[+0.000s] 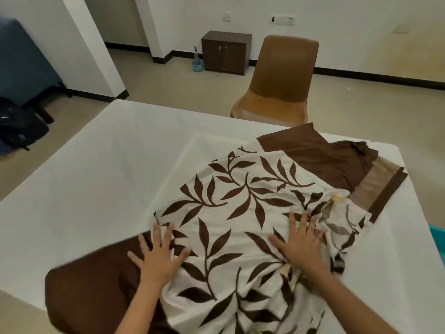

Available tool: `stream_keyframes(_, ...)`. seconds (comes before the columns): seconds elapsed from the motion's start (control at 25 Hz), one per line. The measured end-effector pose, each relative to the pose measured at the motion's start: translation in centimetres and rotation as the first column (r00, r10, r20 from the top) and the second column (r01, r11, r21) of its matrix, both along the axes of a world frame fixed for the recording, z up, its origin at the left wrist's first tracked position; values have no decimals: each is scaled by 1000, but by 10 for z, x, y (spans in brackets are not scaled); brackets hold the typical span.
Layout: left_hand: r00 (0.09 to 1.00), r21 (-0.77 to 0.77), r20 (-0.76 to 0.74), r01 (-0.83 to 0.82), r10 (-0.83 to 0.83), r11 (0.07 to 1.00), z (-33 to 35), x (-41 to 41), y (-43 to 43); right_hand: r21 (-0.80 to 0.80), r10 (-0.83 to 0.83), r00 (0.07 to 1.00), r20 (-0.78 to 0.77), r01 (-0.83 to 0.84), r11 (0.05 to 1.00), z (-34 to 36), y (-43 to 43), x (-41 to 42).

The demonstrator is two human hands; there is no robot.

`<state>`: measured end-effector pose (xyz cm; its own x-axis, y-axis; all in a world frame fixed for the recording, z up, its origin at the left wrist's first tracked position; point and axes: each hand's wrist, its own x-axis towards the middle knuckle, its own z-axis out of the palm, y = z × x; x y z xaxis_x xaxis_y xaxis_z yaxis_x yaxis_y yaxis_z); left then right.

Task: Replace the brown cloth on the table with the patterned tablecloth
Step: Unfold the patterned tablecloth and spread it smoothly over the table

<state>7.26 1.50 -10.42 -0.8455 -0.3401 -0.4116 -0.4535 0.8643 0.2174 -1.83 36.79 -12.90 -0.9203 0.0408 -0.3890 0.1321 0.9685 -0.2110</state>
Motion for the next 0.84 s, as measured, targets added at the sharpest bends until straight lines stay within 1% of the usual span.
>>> stream_keyframes(0.08, 985, 6, 47, -168, 168, 986, -4, 21, 32, 30, 44, 999, -22, -44, 999, -1, 25, -43)
stream_keyframes(0.12, 966, -9, 109, -235, 234, 972, -1, 30, 51, 58, 49, 999, -25, -47, 997, 1, 36, -63)
stream_keyframes(0.2, 929, -49, 237, -282, 285, 958, 9, 42, 84, 149, 29, 999, -27, -25, 988, 12, 49, -94)
stream_keyframes(0.24, 917, -69, 283, -273, 281, 960, 13, 45, 94, 166, 1, 999, -49, 7, 986, 17, 49, -100)
stream_keyframes(0.28, 915, -73, 298, -261, 271, 963, 20, 45, 97, 142, -39, 997, -72, 49, 989, 19, 46, -99)
stream_keyframes(0.32, 932, -106, 261, -233, 253, 967, 26, 43, 96, 65, -101, 991, -88, 107, 992, 20, 38, -91)
stream_keyframes(0.36, 960, -160, 175, -194, 221, 968, 30, 40, 92, -32, -173, 980, -97, 171, 985, 18, 30, -77)
stream_keyframes(0.4, 985, -199, 48, -156, 169, 968, 27, 37, 86, -111, -238, 967, -93, 227, 968, 14, 24, -58)
stream_keyframes(0.44, 992, -190, -84, -110, 95, 976, 22, 33, 79, -144, -275, 956, -99, 259, 955, 7, 19, -36)
stream_keyframes(0.48, 984, -140, -177, -44, 18, 989, 13, 28, 74, -146, -283, 952, -119, 266, 953, -1, 18, -14)
stream_keyframes(0.52, 976, -66, -211, 34, -47, 997, 2, 26, 71, -136, -274, 950, -149, 255, 957, -8, 20, 5)
stream_keyframes(0.56, 976, 1, -191, 104, -102, 995, -9, 24, 71, -129, -271, 946, -179, 250, 960, -12, 23, 20)
stream_keyframes(0.6, 975, 33, -162, 162, -154, 986, -16, 23, 74, -124, -278, 939, -203, 256, 959, -16, 26, 29)
stream_keyframes(0.68, 970, 42, -121, 220, -213, 975, -25, 26, 84, -150, -307, 927, -216, 279, 948, -17, 28, 36)
stream_keyframes(0.76, 970, 23, -121, 214, -209, 977, -26, 33, 93, -227, -353, 910, -215, 305, 925, -13, 25, 36)
stream_keyframes(0.84, 978, 67, -167, 137, -125, 988, -17, 33, 98, -281, -440, 863, -250, 370, 886, -9, 26, 38)
